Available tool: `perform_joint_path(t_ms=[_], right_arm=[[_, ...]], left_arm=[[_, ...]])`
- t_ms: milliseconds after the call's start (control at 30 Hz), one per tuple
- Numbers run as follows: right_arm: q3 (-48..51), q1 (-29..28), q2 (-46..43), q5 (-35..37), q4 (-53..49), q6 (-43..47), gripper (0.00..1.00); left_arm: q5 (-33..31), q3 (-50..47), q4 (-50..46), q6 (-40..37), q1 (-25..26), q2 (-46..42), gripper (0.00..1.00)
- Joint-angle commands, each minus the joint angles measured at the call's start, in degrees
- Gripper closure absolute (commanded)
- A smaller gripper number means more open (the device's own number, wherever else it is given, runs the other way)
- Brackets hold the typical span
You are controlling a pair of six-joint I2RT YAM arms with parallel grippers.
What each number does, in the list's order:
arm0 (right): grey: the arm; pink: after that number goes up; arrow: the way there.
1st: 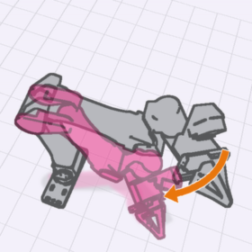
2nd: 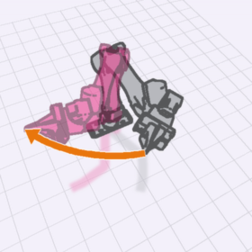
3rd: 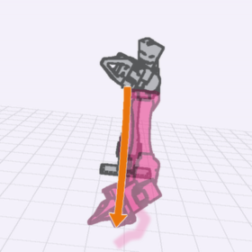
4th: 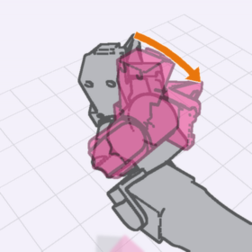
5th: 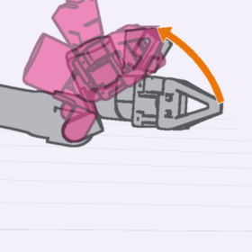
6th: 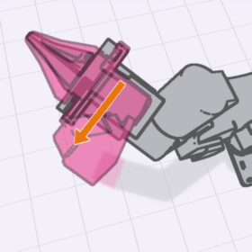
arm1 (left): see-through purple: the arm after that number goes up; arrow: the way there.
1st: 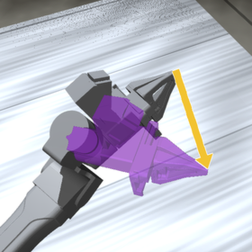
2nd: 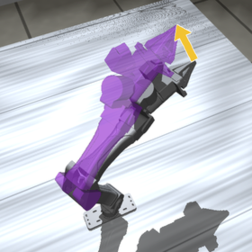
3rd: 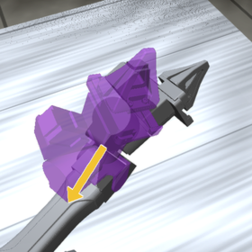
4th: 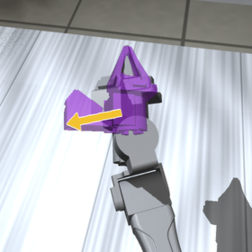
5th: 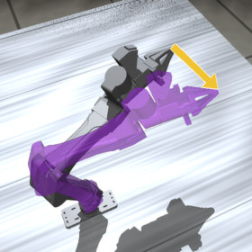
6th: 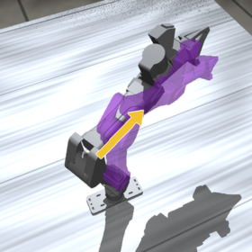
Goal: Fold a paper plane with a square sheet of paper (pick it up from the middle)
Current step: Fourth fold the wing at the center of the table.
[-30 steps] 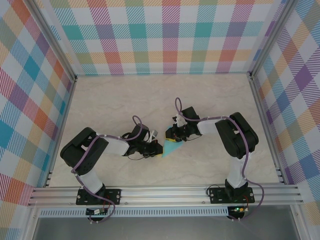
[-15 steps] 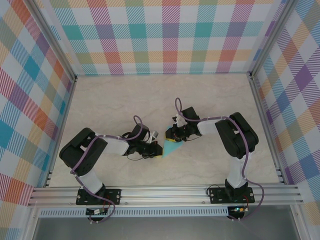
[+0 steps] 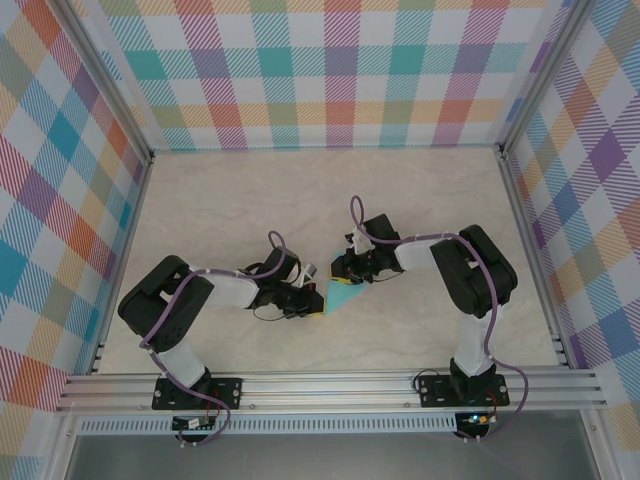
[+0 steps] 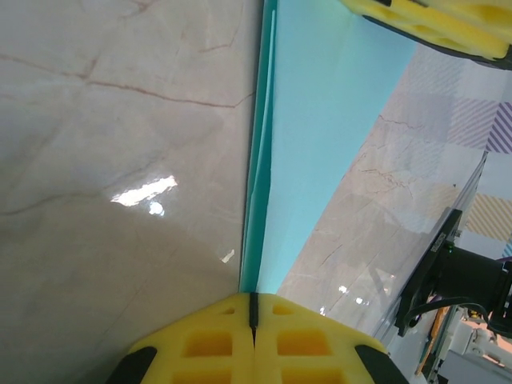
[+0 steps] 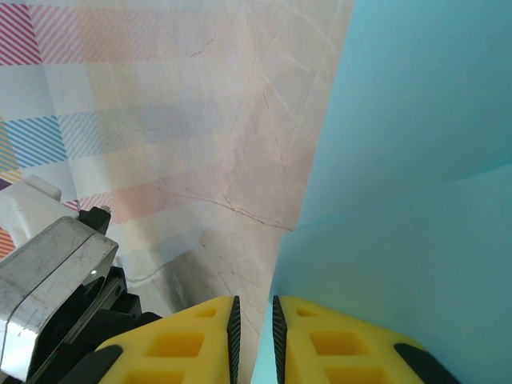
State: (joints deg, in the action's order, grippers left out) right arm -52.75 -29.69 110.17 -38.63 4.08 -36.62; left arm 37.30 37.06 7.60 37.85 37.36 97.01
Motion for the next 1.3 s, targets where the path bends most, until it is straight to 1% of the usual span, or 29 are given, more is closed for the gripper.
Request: perform_joint_path(t_ms=[0,67,167,233,333,400,467,633,700,900,1000,1267], right_arm=[[3.71,-0.36,4.09,8.06,-5.99,1.55,0.79],[3.80,-0.42,4.13,8.25,-6.03,1.70,0.79],[3.88,-0.37,4.09,8.30,-6.05,1.66,0.79],[3.90,-0.37,4.08,8.36,-6.05,1.69,0.79],[3.88,-0.36,4.09,8.44,-6.12,1.68,0.79],[3.84,-0.38,4.09,8.40,-6.08,1.74,0.79],[3.80,-0.37,4.18,8.35,-6.24,1.79,0.79],[3.79,-0.37,4.33,8.32,-6.22,1.80,0.79],[3.75,-0.37,4.35,8.27,-6.27,1.75,0.79],[3.62,-0.37,4.35,8.22,-6.47,1.74,0.79],[3.62,-0.37,4.35,8.22,-6.54,1.88,0.79],[3.53,-0.35,4.35,8.50,-7.45,2.28,0.78]], left_arm=[[-1.76,-0.48,-14.34,-2.18,0.51,1.68,1.00],[-3.39,0.20,-17.21,-2.72,0.65,1.03,0.99],[-3.50,0.12,-17.53,-2.10,0.77,-2.32,0.92],[-3.63,0.80,-17.51,-1.42,0.74,-5.79,0.89],[-5.06,3.50,-20.37,-1.96,0.78,-9.73,0.86],[-5.61,4.90,-20.24,-1.65,0.78,-11.26,0.85],[-5.04,6.02,-17.54,-0.41,0.78,-11.49,0.85],[-4.50,8.85,-10.21,2.37,0.78,-7.73,0.85],[-3.17,9.58,-7.33,3.22,0.78,-5.41,0.85],[-0.23,10.27,-2.93,3.84,1.47,0.59,0.84],[-0.17,9.35,-1.05,4.30,1.57,2.75,0.84],[-1.11,5.70,-4.55,2.28,1.83,5.00,0.84]])
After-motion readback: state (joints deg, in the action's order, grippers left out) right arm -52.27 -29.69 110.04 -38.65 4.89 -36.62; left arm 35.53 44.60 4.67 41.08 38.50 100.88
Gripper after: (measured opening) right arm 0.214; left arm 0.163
